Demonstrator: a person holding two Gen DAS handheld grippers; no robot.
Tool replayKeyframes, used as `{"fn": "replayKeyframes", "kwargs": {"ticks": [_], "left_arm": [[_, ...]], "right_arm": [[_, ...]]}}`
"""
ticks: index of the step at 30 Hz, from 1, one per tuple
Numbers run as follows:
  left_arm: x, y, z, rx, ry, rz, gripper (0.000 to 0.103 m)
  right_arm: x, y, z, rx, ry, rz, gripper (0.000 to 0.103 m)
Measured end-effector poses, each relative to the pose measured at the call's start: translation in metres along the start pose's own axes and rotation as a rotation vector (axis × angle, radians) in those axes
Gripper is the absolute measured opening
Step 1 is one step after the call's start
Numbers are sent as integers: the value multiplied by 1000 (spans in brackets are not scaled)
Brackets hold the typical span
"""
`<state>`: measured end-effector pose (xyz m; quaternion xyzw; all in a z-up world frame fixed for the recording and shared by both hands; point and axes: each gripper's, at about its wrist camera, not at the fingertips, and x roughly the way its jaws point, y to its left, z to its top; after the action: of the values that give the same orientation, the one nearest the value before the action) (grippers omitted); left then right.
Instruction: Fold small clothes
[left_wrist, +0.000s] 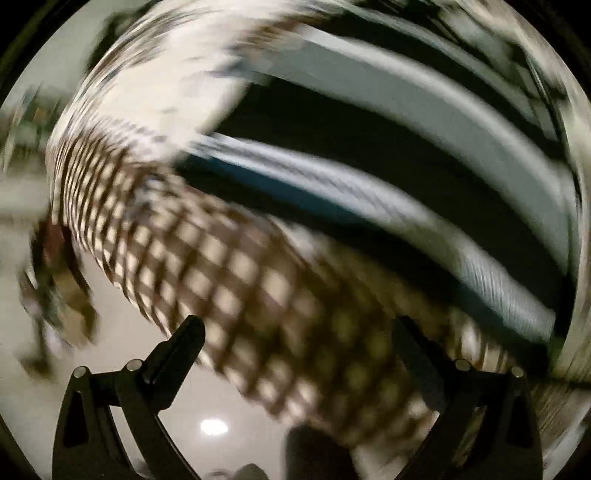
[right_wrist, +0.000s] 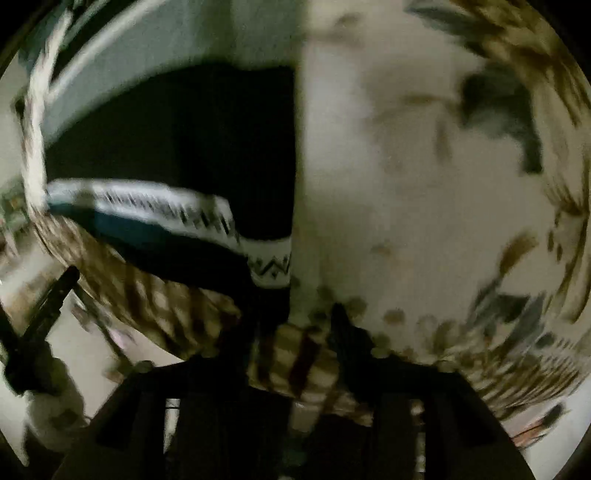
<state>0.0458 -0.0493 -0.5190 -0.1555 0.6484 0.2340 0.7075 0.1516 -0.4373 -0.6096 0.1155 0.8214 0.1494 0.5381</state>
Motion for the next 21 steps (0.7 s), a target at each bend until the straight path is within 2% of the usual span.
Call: {"fn": "replayKeyframes", "kwargs": {"ticks": [1, 3, 6, 7, 8, 9, 11, 13, 15, 19, 21], "left_arm": [[4, 23, 16, -86, -11, -40, 103], [19, 65, 45, -256, -28, -153, 103], [51, 102, 79, -397, -42, -277, 100], [61, 106, 87, -415, -37, -303, 89], [71, 107, 95, -422, -33, -327, 67], [77, 103, 101, -412, -28, -325, 53], [80, 96, 118, -334, -48, -301, 16], [75, 87, 123, -269, -76, -300, 10], [66, 79, 127, -219, -105, -300, 9], [54, 82, 127, -194, -130, -345, 9], [50, 82, 126, -183, -134, -370, 9]], "right_arm": [[-5, -3, 0, 34, -27, 56, 58], [-8, -9, 0, 96, -52, 131, 59], [-4, -19, -5, 206, -75, 228, 59], [-4, -24, -5, 233, -83, 245, 60], [0, -26, -11, 264, -98, 257, 60], [5, -30, -18, 293, -115, 256, 60], [10, -31, -19, 341, -141, 250, 60], [13, -37, -19, 389, -161, 227, 60], [18, -41, -24, 451, -177, 216, 60], [12, -43, -43, 534, -267, 176, 60], [15, -40, -47, 532, -266, 169, 60]]}}
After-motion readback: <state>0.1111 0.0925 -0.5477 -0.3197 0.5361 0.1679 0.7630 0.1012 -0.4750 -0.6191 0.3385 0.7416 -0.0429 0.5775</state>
